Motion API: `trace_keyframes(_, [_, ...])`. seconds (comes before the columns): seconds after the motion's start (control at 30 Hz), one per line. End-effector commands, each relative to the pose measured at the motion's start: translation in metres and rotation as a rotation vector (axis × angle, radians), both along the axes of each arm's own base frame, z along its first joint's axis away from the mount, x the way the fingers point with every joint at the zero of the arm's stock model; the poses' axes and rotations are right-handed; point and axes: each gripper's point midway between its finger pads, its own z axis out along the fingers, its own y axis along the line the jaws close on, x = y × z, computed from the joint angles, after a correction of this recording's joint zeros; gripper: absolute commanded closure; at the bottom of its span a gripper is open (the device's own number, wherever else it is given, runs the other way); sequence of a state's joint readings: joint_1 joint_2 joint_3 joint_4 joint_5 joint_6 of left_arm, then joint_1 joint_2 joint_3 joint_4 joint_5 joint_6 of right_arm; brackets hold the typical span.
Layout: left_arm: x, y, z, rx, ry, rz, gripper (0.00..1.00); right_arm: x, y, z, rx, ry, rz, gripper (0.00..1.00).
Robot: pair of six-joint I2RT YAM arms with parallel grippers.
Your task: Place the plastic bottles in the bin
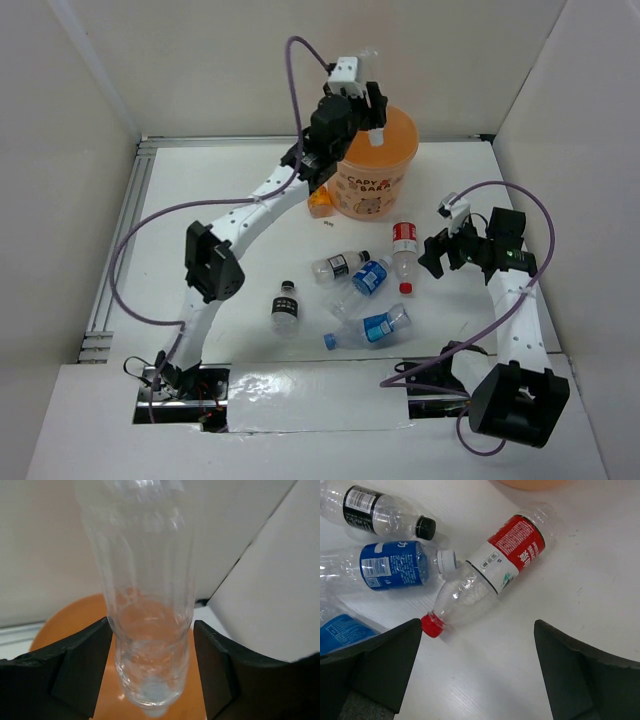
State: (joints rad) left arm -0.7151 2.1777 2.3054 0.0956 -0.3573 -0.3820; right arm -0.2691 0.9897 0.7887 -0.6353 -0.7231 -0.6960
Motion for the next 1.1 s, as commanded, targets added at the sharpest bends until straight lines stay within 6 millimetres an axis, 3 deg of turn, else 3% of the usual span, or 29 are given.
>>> trace_keyframes(0.0, [0.015,0.005,-0.002,0.040,-0.037,0.089,0.21,0.003,0.004,0.007,0.001,-0.063,0.025,0.00])
trace_keyframes(0.03, [0.016,0.005,-0.010,0.050,-0.026,0.089,0.09,0.008,0.006,0.012,0.021,-0.077,0.011,0.00])
trace_keyframes(0.1, [0.016,0.004,-0.014,0.056,-0.019,0.088,0.00,0.014,0.002,0.010,0.045,-0.052,-0.044,0.00])
trace_keyframes(0.17, [0.015,0.002,-0.014,0.058,-0.021,0.075,0.00,0.023,0.003,0.006,0.088,0.008,-0.076,0.00])
trace_keyframes(0.27, [0.007,0.012,0.013,0.025,-0.050,0.061,0.00,0.040,0.003,-0.010,0.161,0.113,-0.133,0.01])
trace_keyframes(0.3, [0.004,0.014,0.013,0.030,-0.044,0.061,0.00,0.042,0.006,-0.016,0.183,0.145,-0.142,0.03])
trace_keyframes(0.33, [-0.015,0.021,0.042,0.001,-0.076,0.050,0.00,0.048,0.004,-0.019,0.194,0.166,-0.167,0.05])
trace_keyframes(0.37, [-0.026,0.017,0.030,0.047,-0.058,0.036,0.00,0.057,0.006,-0.028,0.231,0.212,-0.202,0.06])
trace_keyframes(0.43, [-0.052,0.023,0.032,0.091,-0.055,0.015,0.00,0.066,0.012,-0.036,0.260,0.257,-0.226,0.07])
trace_keyframes(0.47, [-0.087,0.041,0.066,0.082,-0.098,0.023,0.00,0.075,0.014,-0.044,0.290,0.297,-0.269,0.07])
trace_keyframes(0.5, [-0.111,0.052,0.016,0.178,-0.020,0.025,0.00,0.080,0.027,-0.054,0.301,0.337,-0.261,0.07])
trace_keyframes(0.53, [-0.112,0.052,0.012,0.190,-0.009,0.024,0.00,0.081,0.026,-0.056,0.292,0.336,-0.271,0.07])
trace_keyframes(0.57, [-0.145,0.075,0.033,0.162,-0.026,0.034,0.00,0.088,0.028,-0.064,0.300,0.354,-0.301,0.07])
trace_keyframes(0.6, [-0.157,0.082,-0.018,0.250,0.048,0.033,0.00,0.091,0.037,-0.070,0.286,0.359,-0.300,0.05])
trace_keyframes(0.67, [-0.190,0.103,-0.057,0.318,0.148,0.048,0.00,0.103,0.034,-0.087,0.258,0.380,-0.379,0.03])
trace_keyframes(0.7, [-0.212,0.122,-0.056,0.262,0.182,0.048,0.00,0.108,0.031,-0.092,0.258,0.388,-0.403,0.03])
trace_keyframes(0.73, [-0.226,0.132,-0.097,0.309,0.265,0.048,0.00,0.107,0.031,-0.102,0.245,0.414,-0.429,0.03])
trace_keyframes(0.8, [-0.263,0.155,-0.156,0.334,0.430,0.037,0.00,0.111,0.029,-0.120,0.243,0.470,-0.468,0.05])
trace_keyframes(0.83, [-0.273,0.162,-0.174,0.335,0.482,0.042,0.00,0.111,0.024,-0.129,0.222,0.483,-0.491,0.08])
trace_keyframes(0.9, [-0.297,0.170,-0.214,0.329,0.612,0.032,0.00,0.106,0.021,-0.137,0.225,0.533,-0.518,0.28])
trace_keyframes(0.93, [-0.304,0.179,-0.242,0.359,0.667,0.054,0.00,0.104,0.009,-0.138,0.231,0.543,-0.549,0.37])
trace_keyframes(0.97, [-0.311,0.179,-0.253,0.361,0.699,0.045,0.00,0.099,0.008,-0.136,0.245,0.560,-0.538,0.51])
trace_keyframes(1.07, [-0.322,0.177,-0.289,0.365,0.809,0.053,0.00,0.100,-0.008,-0.102,0.284,0.496,-0.500,0.60])
